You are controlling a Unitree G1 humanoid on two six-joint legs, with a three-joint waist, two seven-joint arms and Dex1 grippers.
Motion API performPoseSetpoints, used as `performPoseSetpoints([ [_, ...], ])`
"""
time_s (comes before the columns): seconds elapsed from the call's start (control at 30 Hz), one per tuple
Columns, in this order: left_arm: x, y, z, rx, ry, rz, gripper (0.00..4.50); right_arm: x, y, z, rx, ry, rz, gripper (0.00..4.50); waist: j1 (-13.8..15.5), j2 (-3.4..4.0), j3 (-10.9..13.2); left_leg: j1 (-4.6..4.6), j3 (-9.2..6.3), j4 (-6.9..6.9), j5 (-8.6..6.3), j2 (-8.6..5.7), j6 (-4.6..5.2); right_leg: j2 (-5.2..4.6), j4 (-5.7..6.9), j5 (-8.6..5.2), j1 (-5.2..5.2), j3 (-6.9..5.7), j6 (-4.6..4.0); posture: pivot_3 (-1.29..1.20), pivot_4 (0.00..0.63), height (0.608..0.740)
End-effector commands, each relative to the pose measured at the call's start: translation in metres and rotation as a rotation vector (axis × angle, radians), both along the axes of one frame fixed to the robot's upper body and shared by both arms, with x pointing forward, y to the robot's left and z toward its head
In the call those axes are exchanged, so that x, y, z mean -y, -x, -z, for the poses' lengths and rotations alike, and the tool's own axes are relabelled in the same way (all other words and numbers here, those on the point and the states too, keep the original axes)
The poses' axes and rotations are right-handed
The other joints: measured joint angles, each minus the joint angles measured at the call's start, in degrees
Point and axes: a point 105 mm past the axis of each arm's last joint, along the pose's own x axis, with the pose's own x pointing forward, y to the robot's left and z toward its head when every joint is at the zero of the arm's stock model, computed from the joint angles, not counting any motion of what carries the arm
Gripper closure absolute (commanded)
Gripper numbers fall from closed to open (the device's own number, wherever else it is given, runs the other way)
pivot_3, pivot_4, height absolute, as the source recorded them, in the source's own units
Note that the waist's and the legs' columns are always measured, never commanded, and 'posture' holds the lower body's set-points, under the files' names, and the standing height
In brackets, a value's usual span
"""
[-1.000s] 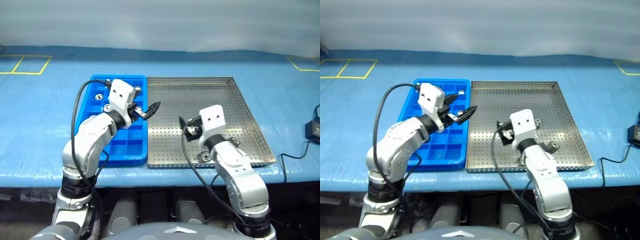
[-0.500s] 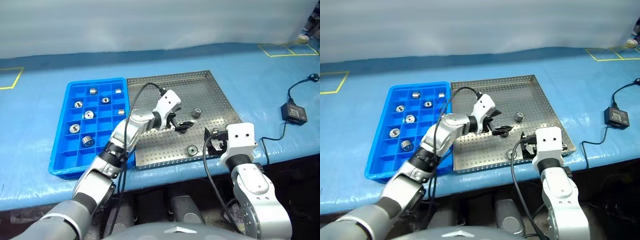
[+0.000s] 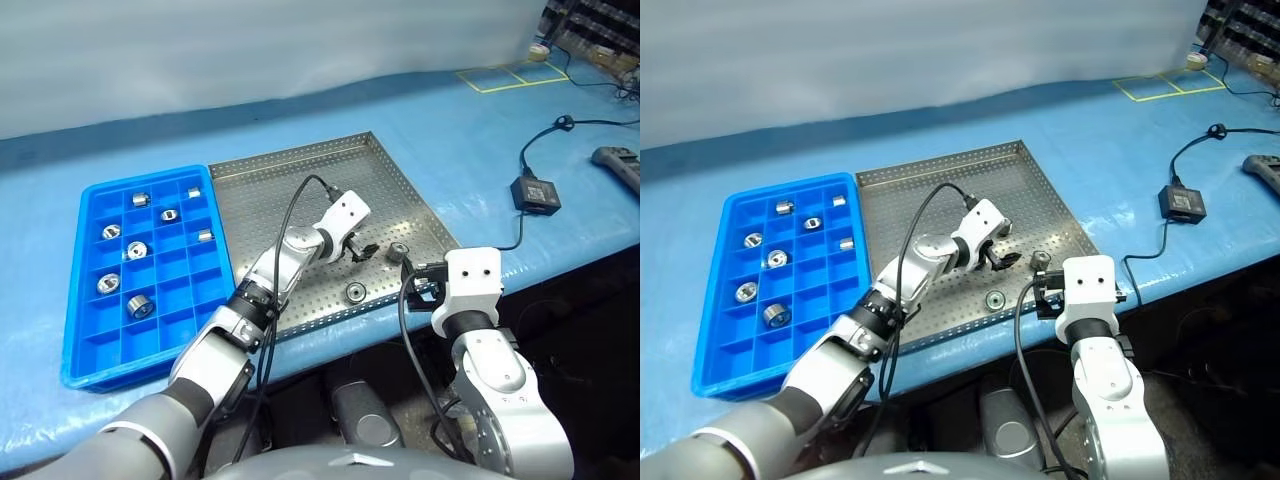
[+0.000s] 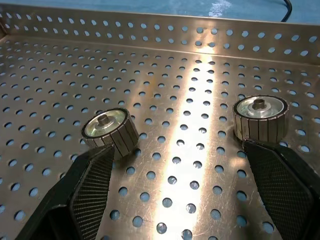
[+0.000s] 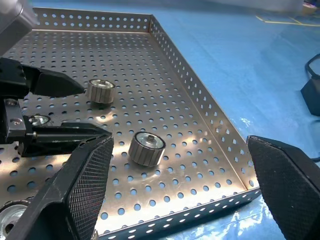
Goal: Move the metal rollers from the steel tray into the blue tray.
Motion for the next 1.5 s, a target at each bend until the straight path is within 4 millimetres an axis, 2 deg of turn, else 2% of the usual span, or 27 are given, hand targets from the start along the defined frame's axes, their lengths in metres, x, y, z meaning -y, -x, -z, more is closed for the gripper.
performPoseSetpoints([
  [0.03, -0.014, -0.005, -0.013, 0.031, 0.018, -0.054, 0.03, -0.001, -0.001, -0.013, 0.062, -0.002, 0.001, 0.0, -0.32, 0.0, 0.0, 0.01, 0.0, -0.01, 0.0, 0.0, 0.0, 0.0, 0.0, 0.0, 0.0, 0.01, 0.01, -0.34, 0.15, 0.74],
  [0.23, -0.036, -0.008, -0.006, -0.001, 0.006, -0.141, 0.03, -0.005, -0.007, -0.014, 0.065, -0.005, -0.026, 0.0, -0.12, 0.0, 0.0, 0.01, 0.0, -0.02, 0.0, 0.0, 0.0, -0.01, 0.0, 0.04, 0.0, 0.03, 0.06, -0.32, 0.15, 0.74],
  [0.37, -0.037, 0.007, 0.006, -0.098, 0.018, -0.1, 0.03, -0.009, -0.01, -0.014, 0.068, -0.009, -0.044, 0.0, 0.36, 0.0, 0.0, -0.03, -0.01, -0.06, 0.0, -0.03, 0.0, -0.03, -0.02, 0.15, -0.04, 0.04, 0.28, -0.3, 0.15, 0.74],
  [0.5, -0.03, 0.016, 0.011, -0.157, 0.066, -0.072, 0.9, -0.012, -0.014, -0.016, 0.074, -0.012, -0.058, 0.0, 0.91, 0.02, -0.01, -0.01, -0.02, -0.06, 0.0, -0.03, 0.0, -0.03, -0.02, 0.14, -0.02, 0.04, 0.28, -0.29, 0.15, 0.74],
  [0.67, -0.018, 0.021, 0.001, -0.161, 0.148, -0.047, 2.61, -0.014, -0.017, -0.016, 0.077, -0.011, -0.07, 0.0, 1.46, 0.02, -0.02, 0.0, -0.02, -0.04, 0.0, -0.05, 0.0, -0.05, -0.03, 0.1, 0.01, 0.05, 0.21, -0.29, 0.15, 0.74],
  [0.83, -0.023, 0.02, -0.044, -0.099, 0.317, -0.078, 2.71, -0.02, -0.019, -0.017, 0.077, -0.016, -0.097, 0.0, 1.53, 0.03, -0.01, -0.05, -0.01, -0.06, 0.0, -0.03, 0.0, -0.01, 0.01, 0.14, -0.1, 0.08, 0.28, -0.26, 0.15, 0.74],
  [0.93, -0.039, 0.015, -0.076, -0.013, 0.444, -0.159, 2.71, -0.027, -0.023, -0.017, 0.08, -0.023, -0.13, 0.0, 2.07, 0.03, -0.01, -0.06, -0.01, -0.06, 0.0, -0.02, 0.0, 0.0, 0.01, 0.14, -0.1, 0.08, 0.29, -0.22, 0.15, 0.74],
  [1.03, -0.073, 0.012, -0.101, 0.139, 0.493, -0.3, 2.71, -0.045, -0.032, -0.02, 0.088, -0.031, -0.217, 0.0, 2.85, 0.04, -0.02, 0.0, -0.01, -0.05, 0.0, -0.02, 0.0, 0.03, 0.01, 0.15, -0.05, 0.11, 0.3, -0.16, 0.15, 0.74],
  [1.1, -0.099, 0.014, -0.109, 0.23, 0.485, -0.403, 2.71, -0.059, -0.037, -0.021, 0.092, -0.029, -0.285, 0.0, 3.61, 0.05, -0.02, 0.05, -0.01, -0.07, 0.01, -0.02, 0.0, 0.09, 0.03, 0.16, -0.04, 0.16, 0.3, -0.12, 0.15, 0.74],
  [1.2, -0.13, 0.023, -0.112, 0.367, 0.387, -0.512, 2.71, -0.077, -0.044, -0.024, 0.101, -0.026, -0.383, 0.0, 5.57, 0.04, -0.02, 0.05, -0.05, -0.08, 0.01, -0.01, -0.01, 0.14, 0.07, 0.16, -0.07, 0.15, 0.29, -0.06, 0.15, 0.74],
  [1.27, -0.148, 0.034, -0.111, 0.507, 0.215, -0.544, 2.71, -0.092, -0.048, -0.027, 0.109, -0.019, -0.464, 0.0, 7.43, 0.04, -0.02, 0.04, -0.05, -0.11, 0.01, -0.01, -0.02, 0.16, 0.07, 0.16, -0.11, 0.17, 0.28, 0.01, 0.15, 0.74],
  [1.5, -0.202, 0.072, -0.078, 0.453, 0.138, -0.838, 2.71, -0.136, -0.054, -0.027, 0.125, 0.027, -0.701, 0.0, 16.36, -0.05, -0.03, -0.1, -0.01, -0.2, 0.01, -0.06, -0.02, -0.06, -0.08, 0.05, -0.19, 0.01, 0.05, 0.13, 0.15, 0.74],
])
